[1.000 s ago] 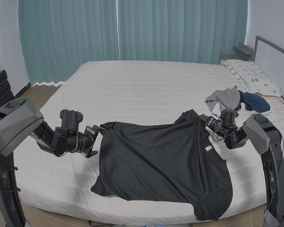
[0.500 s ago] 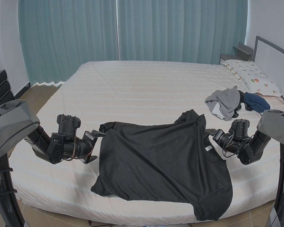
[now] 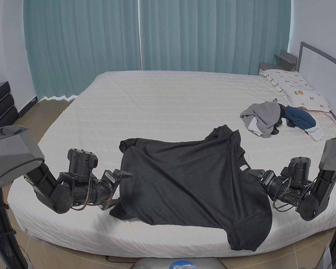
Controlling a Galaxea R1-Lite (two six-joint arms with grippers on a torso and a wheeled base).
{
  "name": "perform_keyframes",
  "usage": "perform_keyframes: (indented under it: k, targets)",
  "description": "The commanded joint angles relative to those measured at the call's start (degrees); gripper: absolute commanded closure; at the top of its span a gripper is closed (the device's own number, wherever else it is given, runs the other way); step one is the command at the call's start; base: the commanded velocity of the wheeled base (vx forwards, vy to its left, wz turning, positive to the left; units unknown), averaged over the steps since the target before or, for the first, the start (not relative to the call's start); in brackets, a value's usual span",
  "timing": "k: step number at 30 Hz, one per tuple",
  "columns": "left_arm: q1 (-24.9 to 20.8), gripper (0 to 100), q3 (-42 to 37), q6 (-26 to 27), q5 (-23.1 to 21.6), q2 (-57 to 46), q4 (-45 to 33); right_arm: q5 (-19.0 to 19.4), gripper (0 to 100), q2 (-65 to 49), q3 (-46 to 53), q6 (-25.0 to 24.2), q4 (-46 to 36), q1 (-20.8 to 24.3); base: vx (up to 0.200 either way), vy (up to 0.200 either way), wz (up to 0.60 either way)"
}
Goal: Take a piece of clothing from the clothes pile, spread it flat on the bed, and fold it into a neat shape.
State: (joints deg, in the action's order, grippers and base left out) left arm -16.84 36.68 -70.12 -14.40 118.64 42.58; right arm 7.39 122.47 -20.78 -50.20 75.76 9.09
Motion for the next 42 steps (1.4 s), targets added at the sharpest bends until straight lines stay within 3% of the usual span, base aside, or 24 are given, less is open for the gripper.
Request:
perform_keyframes:
  k: [1, 7, 19, 25, 33, 42]
  targets:
    - [-0.22, 0, -1.09, -0.1, -0.02, -0.95, 0.13, 0.0, 0, -0.91, 0.66, -0.16, 0.09, 0.49, 0.0, 0.0, 0.0]
    - [-0.74, 0, -1.09, -0.37, -0.1, -0.95, 0.05, 0.0, 0, -0.74, 0.66, -0.16, 0.09, 0.84, 0.0, 0.0, 0.0]
    - [-0.92, 0, -1.09, -0.19, 0.16, -0.95, -0.04, 0.0, 0, -1.09, 1.54, -0.25, 0.17, 2.6, 0.0, -0.2, 0.0]
    - [-0.13, 0, -1.53, -0.02, 1.74, -1.13, -0.48, 0.0, 0, -1.35, 1.98, -0.78, 0.17, 3.56, 0.0, 0.0, 0.0]
    - [0.58, 0, -5.92, 0.34, 9.65, -0.43, 0.05, -0.09, 0, -1.44, 2.42, -1.04, 0.35, 4.79, 0.0, 0.0, 0.0]
    - [1.01, 0, -6.01, 0.69, 13.08, 1.95, -0.31, -0.09, 0, -1.35, 4.35, -0.86, 4.3, 4.7, 0.0, 0.0, 0.0]
